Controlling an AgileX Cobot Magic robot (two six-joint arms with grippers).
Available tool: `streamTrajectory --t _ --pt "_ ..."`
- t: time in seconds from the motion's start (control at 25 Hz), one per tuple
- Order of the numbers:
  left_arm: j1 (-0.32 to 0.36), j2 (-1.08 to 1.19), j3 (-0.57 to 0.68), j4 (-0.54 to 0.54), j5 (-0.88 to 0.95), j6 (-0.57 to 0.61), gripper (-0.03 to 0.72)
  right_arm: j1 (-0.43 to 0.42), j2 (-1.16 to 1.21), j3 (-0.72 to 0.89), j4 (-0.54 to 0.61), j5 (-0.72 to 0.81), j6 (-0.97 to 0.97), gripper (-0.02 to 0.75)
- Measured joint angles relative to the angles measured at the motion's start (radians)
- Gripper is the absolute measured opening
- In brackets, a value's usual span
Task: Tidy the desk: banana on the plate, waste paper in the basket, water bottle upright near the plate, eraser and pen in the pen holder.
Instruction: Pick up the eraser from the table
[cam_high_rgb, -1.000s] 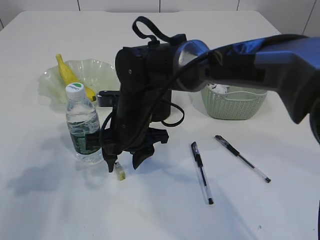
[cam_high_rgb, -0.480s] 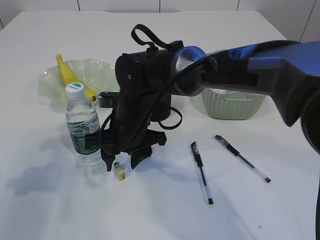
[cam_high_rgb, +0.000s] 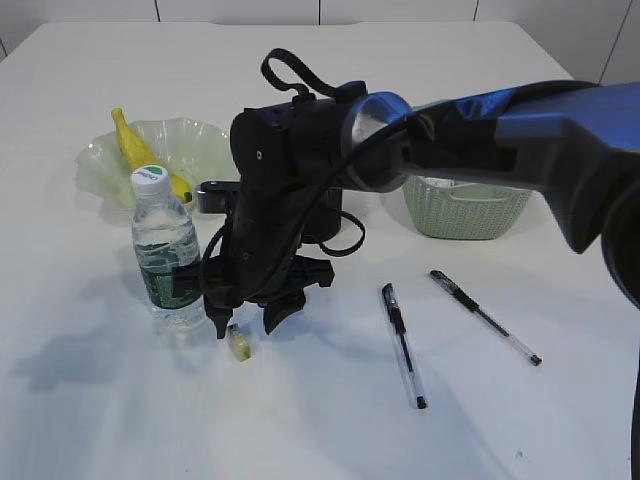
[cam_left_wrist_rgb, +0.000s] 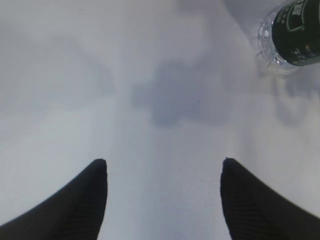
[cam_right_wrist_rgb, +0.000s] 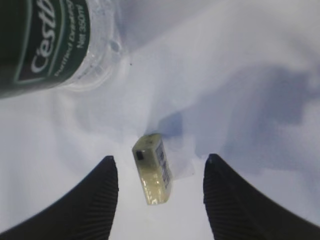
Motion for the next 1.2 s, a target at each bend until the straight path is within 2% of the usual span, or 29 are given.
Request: streamTrajectory --t 0.92,1.04,1.2 --pt "0.0 0.0 0.0 0.0 -0.002 0.0 0.5 0.0 0.035 0.0 0.001 -0.005 0.012 0.402" --pt "0.0 0.0 0.0 0.0 -0.002 0.0 0.5 0.0 0.035 0.0 0.001 -0.005 0.012 0.318" --pt "0.0 0.0 0.0 0.0 -0.002 0.0 0.5 0.0 0.035 0.0 0.001 -0.005 0.012 0.148"
